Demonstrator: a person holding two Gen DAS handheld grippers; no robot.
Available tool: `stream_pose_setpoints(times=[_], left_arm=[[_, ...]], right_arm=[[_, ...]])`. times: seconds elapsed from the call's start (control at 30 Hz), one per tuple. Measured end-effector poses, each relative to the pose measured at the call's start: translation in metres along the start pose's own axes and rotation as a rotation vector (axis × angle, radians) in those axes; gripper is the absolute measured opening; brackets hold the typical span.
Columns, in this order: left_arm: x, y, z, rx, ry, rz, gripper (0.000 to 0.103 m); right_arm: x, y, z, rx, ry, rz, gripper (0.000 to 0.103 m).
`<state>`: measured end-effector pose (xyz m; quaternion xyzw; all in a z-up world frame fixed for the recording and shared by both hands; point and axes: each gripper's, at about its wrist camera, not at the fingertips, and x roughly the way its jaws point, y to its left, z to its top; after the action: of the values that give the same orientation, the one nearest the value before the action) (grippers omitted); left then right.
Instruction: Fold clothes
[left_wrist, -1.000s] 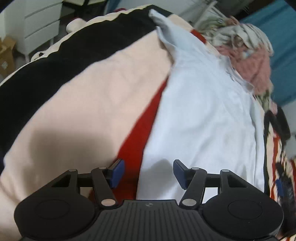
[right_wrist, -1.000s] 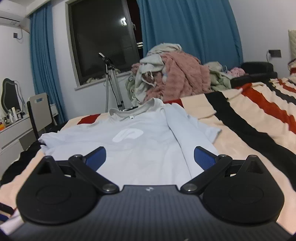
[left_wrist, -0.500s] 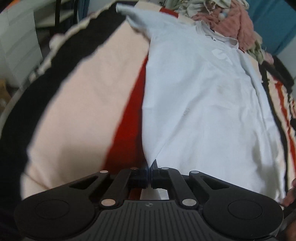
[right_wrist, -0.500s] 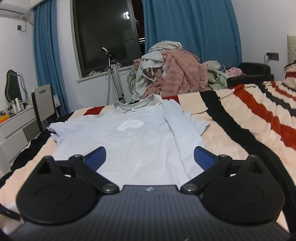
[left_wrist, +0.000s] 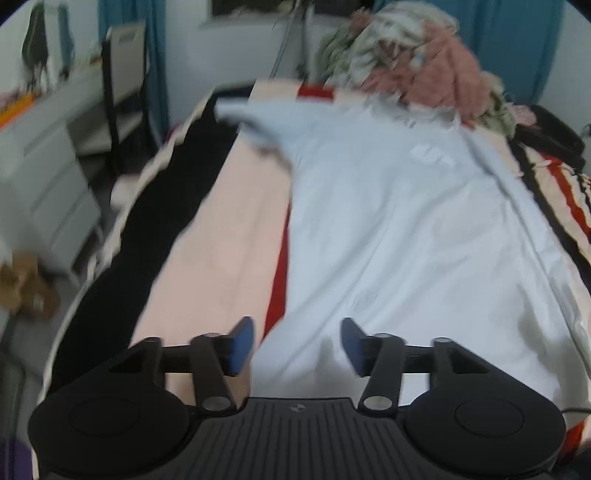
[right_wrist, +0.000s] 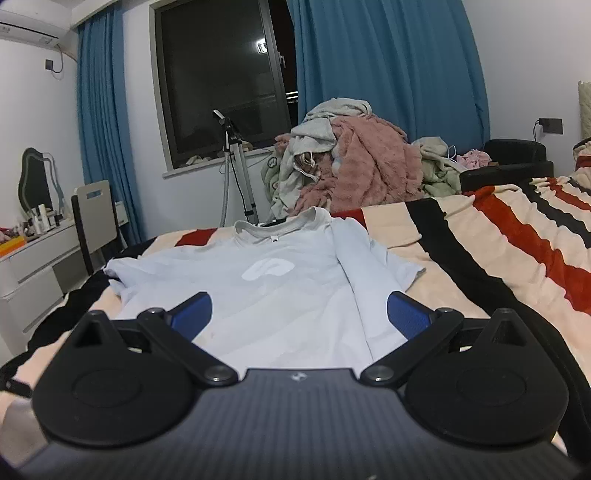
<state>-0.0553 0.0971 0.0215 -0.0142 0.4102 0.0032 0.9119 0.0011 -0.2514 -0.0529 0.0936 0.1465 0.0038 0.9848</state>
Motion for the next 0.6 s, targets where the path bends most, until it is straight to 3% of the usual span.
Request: stream_pose_setpoints(times=[0.1,0.17,0.3,0.37,0.6], left_arm=[[-0.006,-0.022,0.016,0.019,-0.112,-0.011,0.081],[0.001,-0.043,0.029,0.017,-0.172,-0.04,0.083],[0.005,-0.085,0.04,0.019,-0.276,-0.075,0.101],[0.012,-0.104,0.039,0.009,-0.327,-0.1,0.103],[0.052,-0.137,0.032,0.061,-0.319,-0.165,0.103]], right_arm=[[0.0,0.002,0.001,-0.018,-0.016,-0.002,0.103],[0.001,0.003,0.001,-0.03,-0.02,-0.001,0.103],[0.005,0.0,0.001,-0.031,-0.02,-0.008,0.103],[0.006,-0.002,0.001,-0.026,-0.022,-0.016,0.103],[0.012,-0.007,0.002,-0.021,-0.034,-0.043,0.103]])
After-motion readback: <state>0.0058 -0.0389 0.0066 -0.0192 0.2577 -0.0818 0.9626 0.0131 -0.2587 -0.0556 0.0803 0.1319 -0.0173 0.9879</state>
